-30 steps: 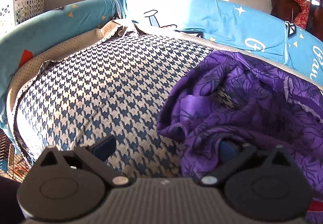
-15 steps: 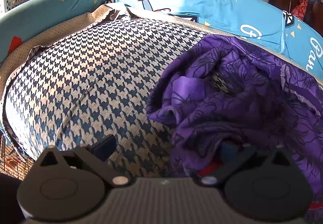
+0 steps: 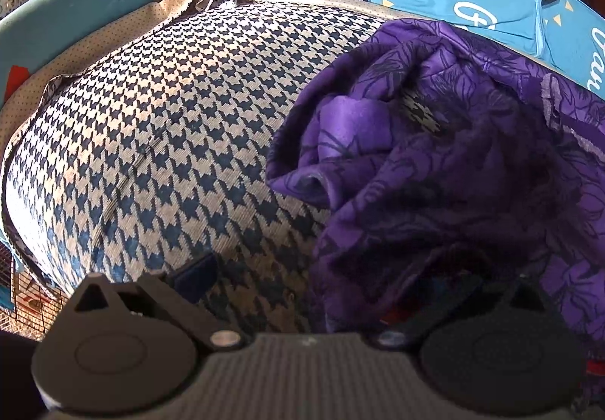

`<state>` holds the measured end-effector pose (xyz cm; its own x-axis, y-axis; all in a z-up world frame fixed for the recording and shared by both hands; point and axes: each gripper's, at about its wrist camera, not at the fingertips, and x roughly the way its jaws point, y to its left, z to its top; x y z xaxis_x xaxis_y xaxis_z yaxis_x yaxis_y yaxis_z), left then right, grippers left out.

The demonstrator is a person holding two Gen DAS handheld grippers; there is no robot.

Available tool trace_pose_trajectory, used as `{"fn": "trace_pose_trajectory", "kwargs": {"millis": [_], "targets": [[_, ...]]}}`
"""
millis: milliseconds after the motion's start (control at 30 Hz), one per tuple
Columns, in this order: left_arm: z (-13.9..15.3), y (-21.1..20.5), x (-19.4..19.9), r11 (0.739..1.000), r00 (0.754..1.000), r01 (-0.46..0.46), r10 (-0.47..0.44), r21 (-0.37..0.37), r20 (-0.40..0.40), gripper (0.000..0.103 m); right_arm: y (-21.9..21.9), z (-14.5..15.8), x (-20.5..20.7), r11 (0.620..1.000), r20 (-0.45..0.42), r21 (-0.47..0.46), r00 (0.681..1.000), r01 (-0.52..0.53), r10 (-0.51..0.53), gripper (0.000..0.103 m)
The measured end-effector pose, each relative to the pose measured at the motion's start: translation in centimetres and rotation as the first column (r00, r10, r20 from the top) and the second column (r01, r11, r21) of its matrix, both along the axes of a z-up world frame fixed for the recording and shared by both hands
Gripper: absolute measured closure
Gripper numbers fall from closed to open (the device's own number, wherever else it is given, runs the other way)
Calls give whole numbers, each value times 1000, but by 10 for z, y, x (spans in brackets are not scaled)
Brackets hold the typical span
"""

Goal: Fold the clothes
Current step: 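Press the folded garment edge down with the right tool near the left tool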

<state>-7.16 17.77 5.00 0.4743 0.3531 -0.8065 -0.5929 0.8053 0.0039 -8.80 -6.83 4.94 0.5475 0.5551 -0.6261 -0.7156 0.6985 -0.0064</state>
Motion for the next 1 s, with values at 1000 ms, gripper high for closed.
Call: {"fn": "trace_pose_trajectory", "kwargs": {"millis": [1000], "targets": [[7, 5, 0, 999, 999, -38, 39, -12, 27, 0, 91, -36, 12, 982, 77, -77, 981, -172, 178, 75]]}}
